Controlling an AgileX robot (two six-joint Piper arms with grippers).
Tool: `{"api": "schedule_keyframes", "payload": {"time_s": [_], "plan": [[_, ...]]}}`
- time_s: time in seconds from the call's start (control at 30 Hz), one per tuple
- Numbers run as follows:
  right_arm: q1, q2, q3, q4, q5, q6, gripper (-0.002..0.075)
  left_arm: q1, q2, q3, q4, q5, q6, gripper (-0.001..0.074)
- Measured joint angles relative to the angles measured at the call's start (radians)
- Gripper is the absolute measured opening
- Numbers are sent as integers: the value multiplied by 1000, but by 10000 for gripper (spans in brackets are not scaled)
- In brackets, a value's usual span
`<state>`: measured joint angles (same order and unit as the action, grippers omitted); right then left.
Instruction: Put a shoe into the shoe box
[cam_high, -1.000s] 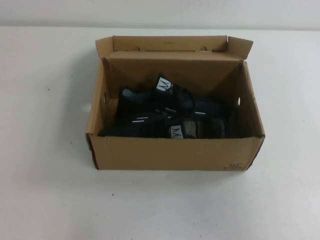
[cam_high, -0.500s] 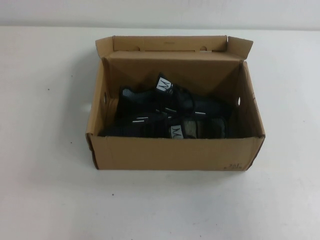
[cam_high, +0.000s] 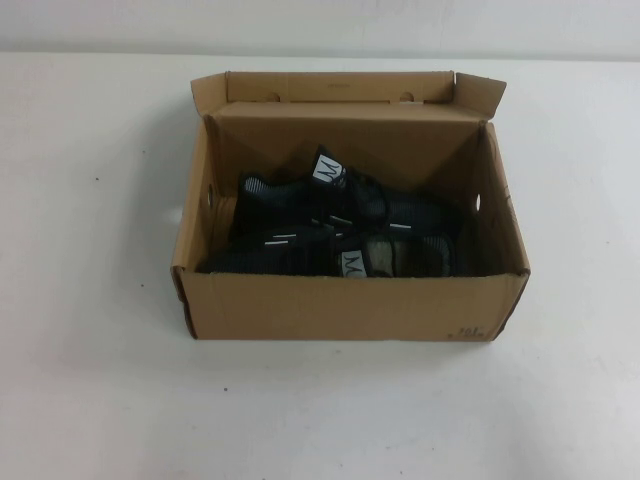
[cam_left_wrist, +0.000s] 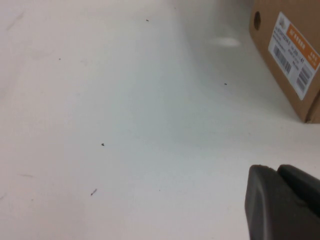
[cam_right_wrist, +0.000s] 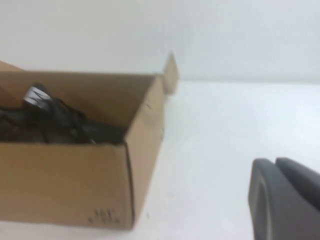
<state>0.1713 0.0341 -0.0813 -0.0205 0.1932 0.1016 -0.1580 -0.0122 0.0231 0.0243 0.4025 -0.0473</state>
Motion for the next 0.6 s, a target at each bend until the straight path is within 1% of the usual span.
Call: {"api": "schedule_keyframes", "payload": {"time_s": [0.1, 0.2, 0.27, 0.6], "plan": [[-52, -39, 84, 32, 13, 0, -17, 0, 0, 0, 0, 0, 0, 1], [-82, -41, 105, 36, 104, 0, -17, 0, 0, 0, 0, 0, 0, 1], [-83, -41, 109, 31, 165, -2, -17, 0, 0, 0, 0, 0, 0, 1], [-83, -41, 109, 21, 173, -2, -17, 0, 0, 0, 0, 0, 0, 1]]}}
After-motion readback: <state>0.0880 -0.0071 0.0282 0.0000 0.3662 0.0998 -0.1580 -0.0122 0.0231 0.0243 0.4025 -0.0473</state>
